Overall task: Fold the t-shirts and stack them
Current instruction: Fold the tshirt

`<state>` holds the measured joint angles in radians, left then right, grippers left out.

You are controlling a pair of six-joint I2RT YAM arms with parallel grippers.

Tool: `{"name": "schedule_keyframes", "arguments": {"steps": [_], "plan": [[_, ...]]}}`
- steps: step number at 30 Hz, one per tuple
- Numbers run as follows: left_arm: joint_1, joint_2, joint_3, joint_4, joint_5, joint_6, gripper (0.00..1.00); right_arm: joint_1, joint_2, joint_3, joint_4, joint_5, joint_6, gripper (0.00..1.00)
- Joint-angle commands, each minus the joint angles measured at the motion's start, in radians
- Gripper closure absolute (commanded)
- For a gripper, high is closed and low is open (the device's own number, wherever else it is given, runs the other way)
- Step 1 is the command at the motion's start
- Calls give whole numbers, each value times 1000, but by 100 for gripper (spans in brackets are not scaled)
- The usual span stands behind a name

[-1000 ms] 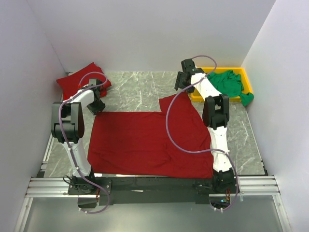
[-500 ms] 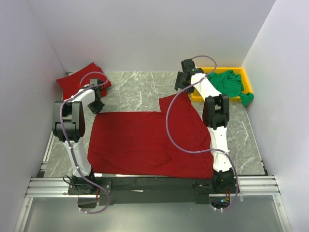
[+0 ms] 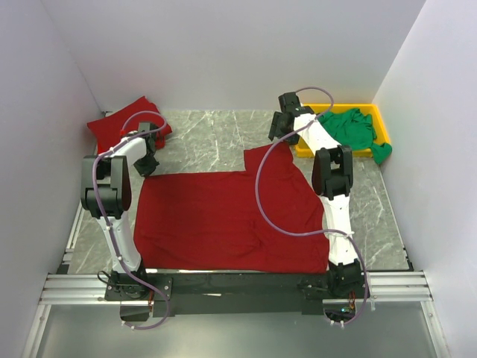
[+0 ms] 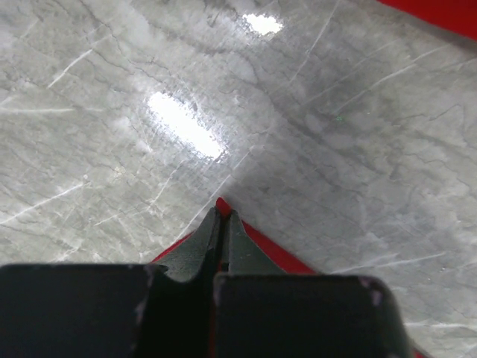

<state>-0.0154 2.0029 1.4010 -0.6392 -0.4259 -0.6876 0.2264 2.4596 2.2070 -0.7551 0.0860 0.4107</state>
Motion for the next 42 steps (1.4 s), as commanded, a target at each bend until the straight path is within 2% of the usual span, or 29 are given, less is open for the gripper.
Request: {"name": "schedule_keyframes", "arguments": {"steps": [1,7,12,17,25,29,32,34,36,41,42], "plan": [[11,11,26,-40,-37,31,99,-25,35,20,-30,75,11,26],[12,19,-2,7,-31,60,99,-16,68,82,-44,127,28,26],[12,5,-56,76,-16,105,99,7,53,51,-18,192,31,26],[12,-23,-71,85,48,111,99,22,73,68,-49,221,45,26],[12,-35,-36,81,110,138,99,30,145,180,-121,255,73,27],[12,-29,-22,88,144,151,99,30,118,128,-84,238,63,27],[12,-21,-8,92,164,161,99,30,136,158,-101,225,53,27],[12,-10,1,93,177,171,99,31,156,195,-124,230,50,32],[12,-3,13,98,182,177,99,40,157,197,-122,239,43,43],[12,16,39,96,194,203,99,47,150,184,-112,238,27,60],[12,20,44,95,199,206,99,45,150,181,-107,233,25,67]]}}
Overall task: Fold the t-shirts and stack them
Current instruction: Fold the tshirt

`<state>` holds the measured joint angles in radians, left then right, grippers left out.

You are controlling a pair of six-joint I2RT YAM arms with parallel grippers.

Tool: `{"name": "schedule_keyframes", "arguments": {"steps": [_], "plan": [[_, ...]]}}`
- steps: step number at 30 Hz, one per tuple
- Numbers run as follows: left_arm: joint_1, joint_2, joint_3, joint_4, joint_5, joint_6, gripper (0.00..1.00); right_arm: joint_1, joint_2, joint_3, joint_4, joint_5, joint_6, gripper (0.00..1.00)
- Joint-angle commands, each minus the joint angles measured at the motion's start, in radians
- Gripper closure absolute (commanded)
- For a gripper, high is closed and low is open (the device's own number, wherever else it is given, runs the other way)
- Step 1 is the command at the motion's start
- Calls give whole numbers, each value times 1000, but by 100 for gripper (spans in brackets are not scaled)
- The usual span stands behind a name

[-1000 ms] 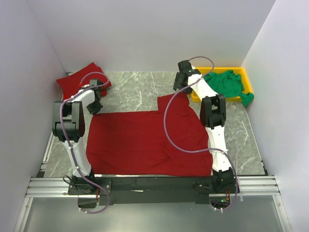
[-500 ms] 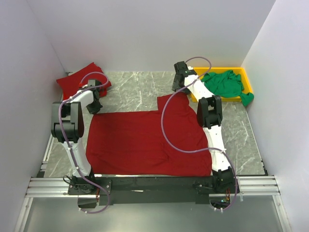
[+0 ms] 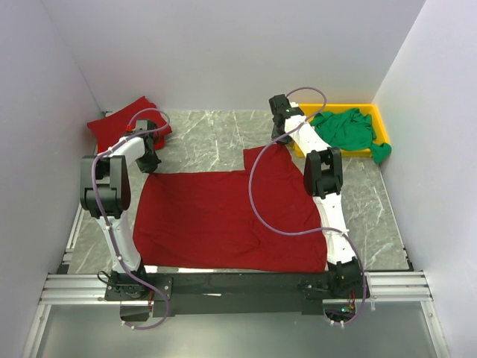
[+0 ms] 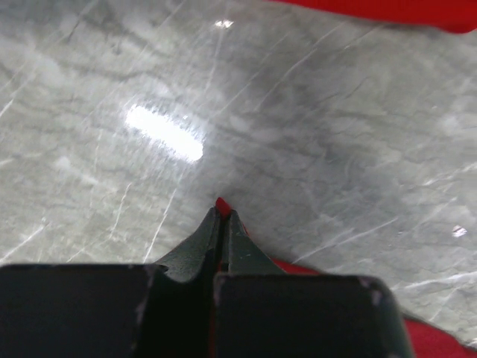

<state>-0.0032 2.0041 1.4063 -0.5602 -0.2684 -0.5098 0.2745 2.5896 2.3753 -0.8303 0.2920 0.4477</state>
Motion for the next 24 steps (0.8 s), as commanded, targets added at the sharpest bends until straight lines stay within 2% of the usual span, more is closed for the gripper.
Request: {"name": "schedule_keyframes", "arguments": {"steps": [1,5,8,14,24], "plan": [[0,22,46,14,44,36,99,-1,15,9,-30,24,-18,69],[0,28,59,14,51,53,99,-1,-32,-69,23,4,-24,82],[0,25,56,14,41,56,99,-1,-80,-137,53,-5,-4,100],[45,16,40,20,40,54,99,-1,-146,-225,34,-13,36,100],[65,27,115,9,98,57,99,-4,-180,-91,-70,-27,37,100]]}}
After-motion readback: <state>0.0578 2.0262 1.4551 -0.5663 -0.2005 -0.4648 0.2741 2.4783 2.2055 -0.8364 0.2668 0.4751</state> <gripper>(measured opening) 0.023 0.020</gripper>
